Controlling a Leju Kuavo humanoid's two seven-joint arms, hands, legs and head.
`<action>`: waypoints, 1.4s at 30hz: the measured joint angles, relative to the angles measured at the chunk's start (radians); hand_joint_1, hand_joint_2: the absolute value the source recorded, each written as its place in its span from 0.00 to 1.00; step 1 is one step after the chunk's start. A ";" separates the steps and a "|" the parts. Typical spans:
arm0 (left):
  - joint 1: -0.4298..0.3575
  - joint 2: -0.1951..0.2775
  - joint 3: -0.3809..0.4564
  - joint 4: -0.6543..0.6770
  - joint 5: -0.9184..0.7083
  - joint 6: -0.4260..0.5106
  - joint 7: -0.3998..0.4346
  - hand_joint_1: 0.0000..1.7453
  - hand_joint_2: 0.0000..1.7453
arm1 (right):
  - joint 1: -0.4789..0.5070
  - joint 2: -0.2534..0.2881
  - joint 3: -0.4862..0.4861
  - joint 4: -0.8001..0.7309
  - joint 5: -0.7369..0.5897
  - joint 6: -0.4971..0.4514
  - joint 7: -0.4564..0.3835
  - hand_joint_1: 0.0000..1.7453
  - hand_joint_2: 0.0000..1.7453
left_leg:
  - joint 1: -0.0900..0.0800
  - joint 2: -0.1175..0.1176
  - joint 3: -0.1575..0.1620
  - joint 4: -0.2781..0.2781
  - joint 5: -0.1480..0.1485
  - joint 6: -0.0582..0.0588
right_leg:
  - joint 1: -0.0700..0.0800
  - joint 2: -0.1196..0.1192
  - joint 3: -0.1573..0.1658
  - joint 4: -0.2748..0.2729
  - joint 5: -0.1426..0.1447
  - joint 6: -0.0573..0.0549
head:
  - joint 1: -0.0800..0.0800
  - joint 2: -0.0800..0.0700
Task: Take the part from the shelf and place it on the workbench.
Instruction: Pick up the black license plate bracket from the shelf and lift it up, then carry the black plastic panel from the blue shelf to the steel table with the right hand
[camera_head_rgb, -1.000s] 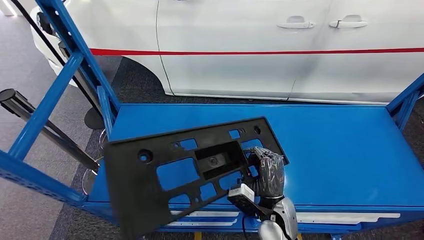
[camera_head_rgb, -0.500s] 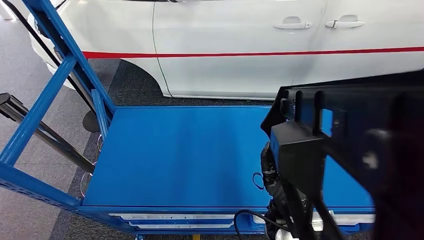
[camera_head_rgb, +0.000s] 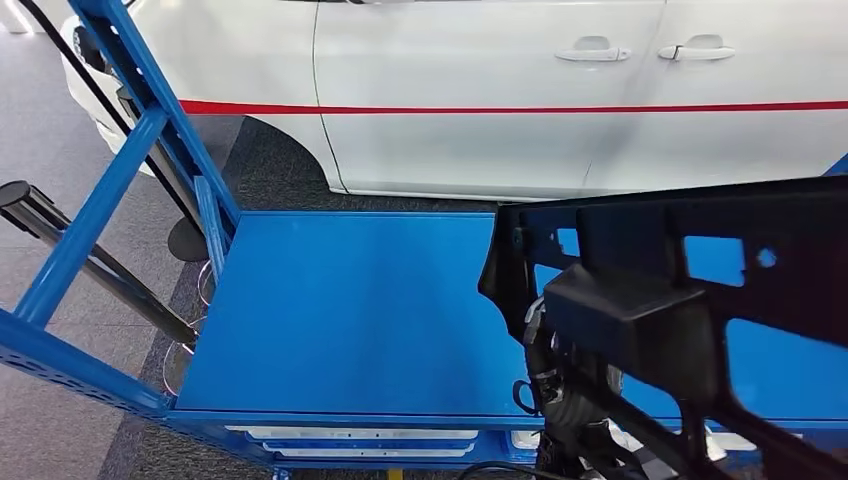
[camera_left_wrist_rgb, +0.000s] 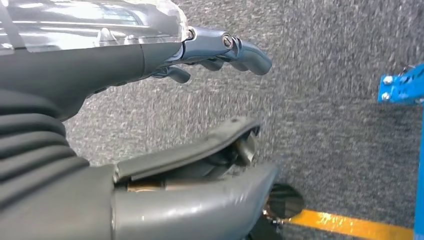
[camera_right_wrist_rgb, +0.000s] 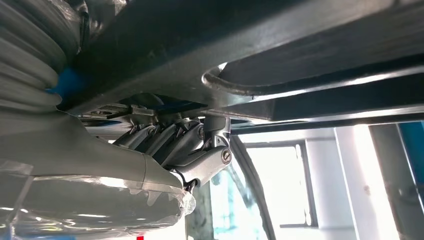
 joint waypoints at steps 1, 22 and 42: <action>0.000 -0.002 0.001 0.000 0.000 0.001 0.004 0.00 1.00 | 0.016 0.001 0.000 0.005 0.008 0.013 -0.006 1.00 1.00 | -0.001 0.000 -0.001 0.001 0.001 -0.005 | 0.003 0.000 0.000 -0.002 -0.001 -0.005 | 0.000 0.000; -0.006 -0.010 0.005 0.000 -0.023 0.004 0.036 0.00 1.00 | 0.134 0.039 0.000 0.078 0.111 0.135 -0.069 1.00 1.00 | 0.003 0.013 0.036 -0.042 0.008 0.023 | 0.003 -0.001 -0.088 0.109 -0.065 0.008 | 0.002 0.000; -0.002 -0.002 0.012 0.000 -0.022 -0.003 0.060 0.00 1.00 | 0.167 0.037 0.009 0.115 0.236 0.094 -0.048 1.00 1.00 | 0.008 0.010 -0.069 0.241 -0.086 -0.041 | 0.003 -0.008 -0.023 -0.019 0.029 -0.045 | 0.001 0.000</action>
